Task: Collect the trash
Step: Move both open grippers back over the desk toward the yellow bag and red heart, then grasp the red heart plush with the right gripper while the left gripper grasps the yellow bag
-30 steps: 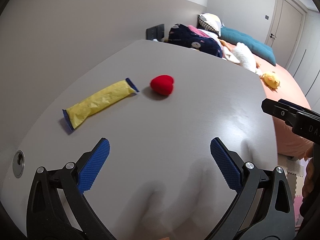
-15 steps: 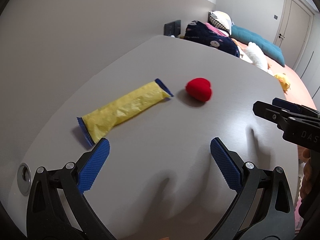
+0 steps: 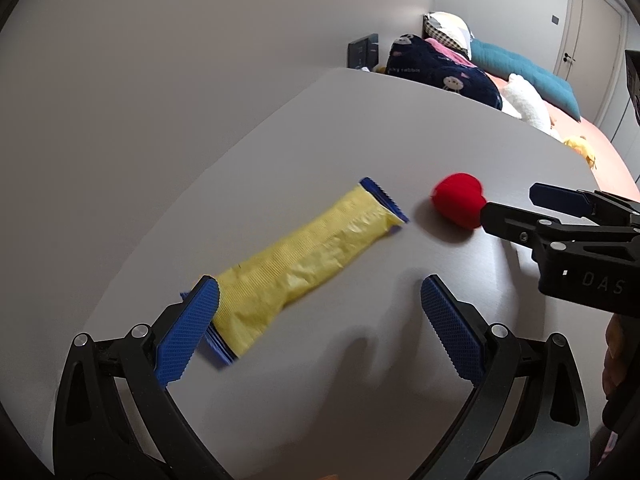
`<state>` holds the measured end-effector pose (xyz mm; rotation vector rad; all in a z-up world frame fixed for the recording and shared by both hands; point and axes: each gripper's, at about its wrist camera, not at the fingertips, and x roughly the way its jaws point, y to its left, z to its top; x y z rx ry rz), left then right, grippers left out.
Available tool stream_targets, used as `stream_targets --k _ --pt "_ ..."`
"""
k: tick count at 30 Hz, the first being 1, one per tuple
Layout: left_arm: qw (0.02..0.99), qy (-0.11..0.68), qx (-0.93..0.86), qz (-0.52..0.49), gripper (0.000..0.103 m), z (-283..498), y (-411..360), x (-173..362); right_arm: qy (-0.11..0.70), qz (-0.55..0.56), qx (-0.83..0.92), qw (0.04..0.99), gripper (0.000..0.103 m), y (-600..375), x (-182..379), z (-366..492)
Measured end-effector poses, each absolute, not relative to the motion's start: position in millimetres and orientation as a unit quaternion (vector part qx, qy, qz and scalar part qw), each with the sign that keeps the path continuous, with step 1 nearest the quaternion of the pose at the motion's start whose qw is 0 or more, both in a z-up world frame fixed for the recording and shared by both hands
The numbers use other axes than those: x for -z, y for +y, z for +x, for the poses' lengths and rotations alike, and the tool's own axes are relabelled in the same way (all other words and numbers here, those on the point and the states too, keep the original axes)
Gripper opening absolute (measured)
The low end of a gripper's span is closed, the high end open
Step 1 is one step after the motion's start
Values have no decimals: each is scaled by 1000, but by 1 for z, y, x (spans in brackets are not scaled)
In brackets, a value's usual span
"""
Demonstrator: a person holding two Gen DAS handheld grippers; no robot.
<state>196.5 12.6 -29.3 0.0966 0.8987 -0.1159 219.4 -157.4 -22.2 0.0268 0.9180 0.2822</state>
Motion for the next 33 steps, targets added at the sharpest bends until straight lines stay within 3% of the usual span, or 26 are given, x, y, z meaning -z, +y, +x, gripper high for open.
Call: stream_targets --k 5,10,15,17,20,26,33 --pt "895 441 52 34 97 207 26 34 445 0 -137 885 77 -147 26 229" --pt "890 452 56 37 85 215 32 40 453 -17 -127 882 77 -139 33 240" --pt "886 459 63 38 73 221 35 47 465 -24 -126 876 59 -136 41 248" --pt "887 456 64 39 62 220 36 47 461 -34 -122 878 49 -135 41 249" --pt "889 452 66 41 43 219 36 45 461 -26 -130 877 49 -137 40 249" --pt "893 445 58 42 21 219 34 42 459 -21 -138 877 49 -139 38 243" --pt "898 434 54 43 20 207 25 29 449 -14 -136 883 49 -153 21 230"
